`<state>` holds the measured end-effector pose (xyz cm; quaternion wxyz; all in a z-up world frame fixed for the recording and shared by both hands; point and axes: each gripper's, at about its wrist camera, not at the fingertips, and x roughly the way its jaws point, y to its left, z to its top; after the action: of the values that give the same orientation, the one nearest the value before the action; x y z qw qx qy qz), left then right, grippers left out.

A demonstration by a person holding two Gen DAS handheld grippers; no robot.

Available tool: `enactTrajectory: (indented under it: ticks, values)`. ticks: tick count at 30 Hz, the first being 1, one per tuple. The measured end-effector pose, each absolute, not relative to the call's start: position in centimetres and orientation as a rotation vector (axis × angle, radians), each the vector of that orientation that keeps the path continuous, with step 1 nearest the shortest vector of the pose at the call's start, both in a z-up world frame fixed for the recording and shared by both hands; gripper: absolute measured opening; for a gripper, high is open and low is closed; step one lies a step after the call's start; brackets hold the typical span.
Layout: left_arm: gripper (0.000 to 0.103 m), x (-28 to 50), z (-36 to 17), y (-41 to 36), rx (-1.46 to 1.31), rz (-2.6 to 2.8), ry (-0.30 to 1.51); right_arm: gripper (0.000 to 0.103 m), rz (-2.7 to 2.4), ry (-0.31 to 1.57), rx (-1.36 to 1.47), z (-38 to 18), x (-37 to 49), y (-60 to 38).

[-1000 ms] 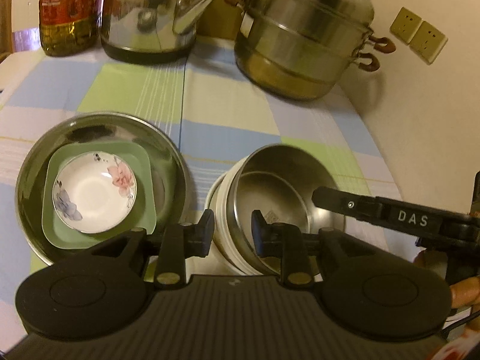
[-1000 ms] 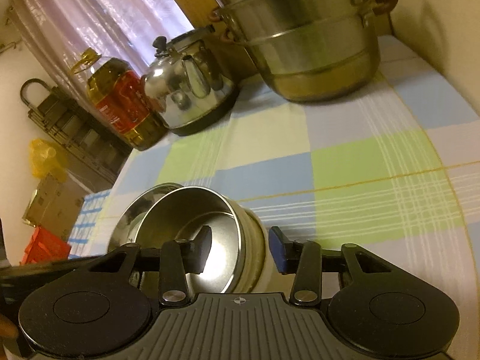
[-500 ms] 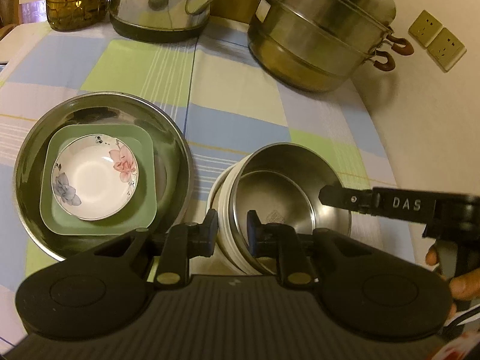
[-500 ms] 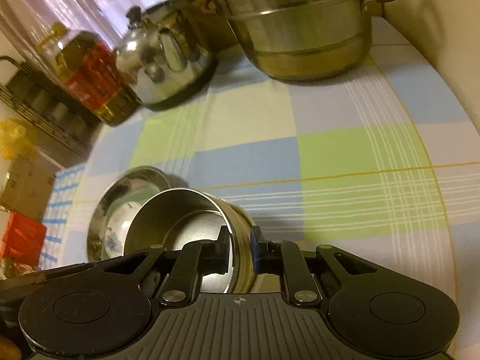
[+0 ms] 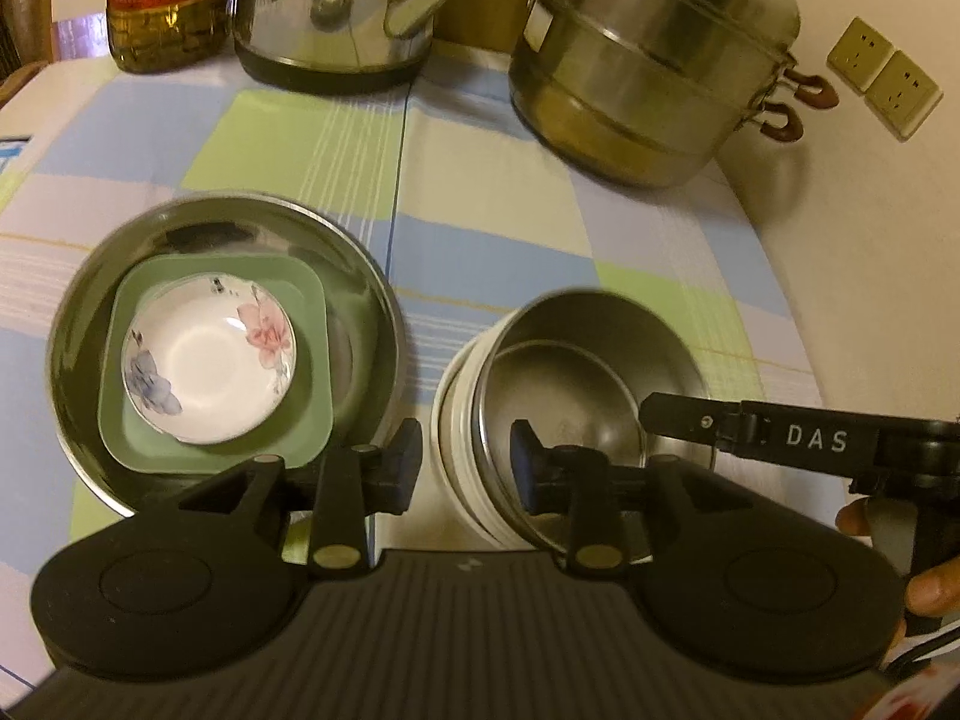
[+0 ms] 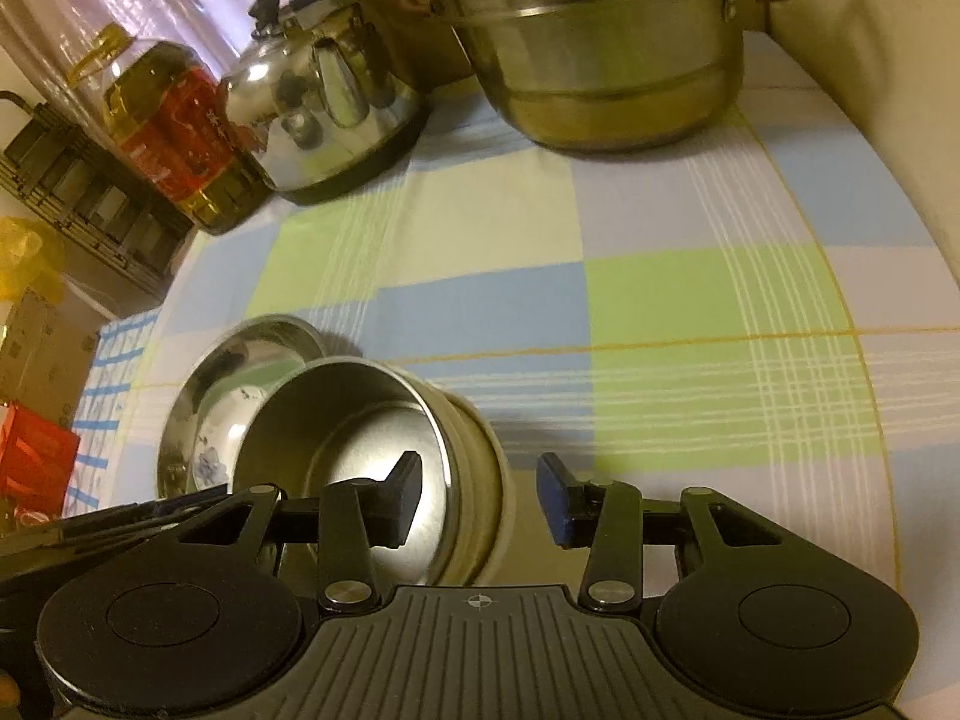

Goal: Organize plates and bowls
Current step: 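Lift the bowl stack off the table with the right tool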

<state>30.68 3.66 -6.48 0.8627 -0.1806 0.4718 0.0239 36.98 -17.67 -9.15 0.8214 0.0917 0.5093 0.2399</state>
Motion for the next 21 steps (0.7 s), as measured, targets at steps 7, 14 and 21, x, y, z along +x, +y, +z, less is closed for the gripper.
enactTrajectory:
  ticks: [7,14,21]
  values:
    - [0.028,31.1,-7.4,3.0,-0.371,0.043,1.000,0.042,0.524,1.105,0.204,-10.6,37.1,-17.0]
    - [0.028,30.7,-7.2,2.6,-0.348,0.037,0.992,0.032,0.519,1.129,0.198,-10.4,37.4,-16.8]
    - [0.028,29.6,-6.5,2.2,-0.344,0.028,0.981,0.022,0.524,1.169,0.206,-10.2,36.6,-17.5]
